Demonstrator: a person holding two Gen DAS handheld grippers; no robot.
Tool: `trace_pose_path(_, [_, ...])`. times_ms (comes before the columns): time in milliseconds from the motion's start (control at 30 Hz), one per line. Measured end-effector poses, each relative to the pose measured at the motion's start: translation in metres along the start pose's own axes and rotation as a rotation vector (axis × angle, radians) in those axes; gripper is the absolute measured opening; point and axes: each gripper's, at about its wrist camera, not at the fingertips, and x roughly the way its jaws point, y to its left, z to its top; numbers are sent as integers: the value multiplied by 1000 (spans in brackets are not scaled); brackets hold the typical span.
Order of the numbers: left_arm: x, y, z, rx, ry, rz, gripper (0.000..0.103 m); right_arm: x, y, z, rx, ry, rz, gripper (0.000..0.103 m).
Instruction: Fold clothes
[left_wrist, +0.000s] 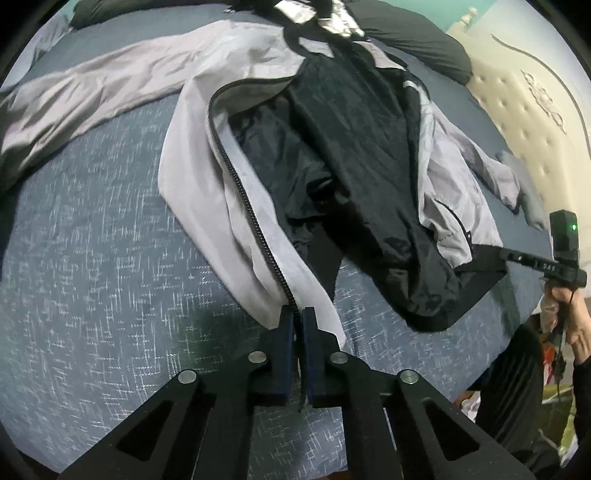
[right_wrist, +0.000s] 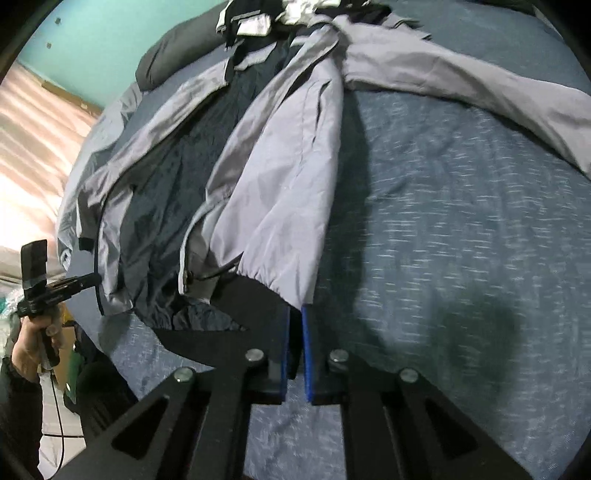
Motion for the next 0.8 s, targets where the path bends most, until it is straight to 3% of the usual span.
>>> trace_pose_path(300, [-38, -30, 24, 64, -78, -99, 3, -52, -32, -12, 53, -66, -19, 5])
trace_pose_path(800, [55, -69, 71, 38, 25, -100, 5, -51, -38, -9, 53, -75, -44, 5])
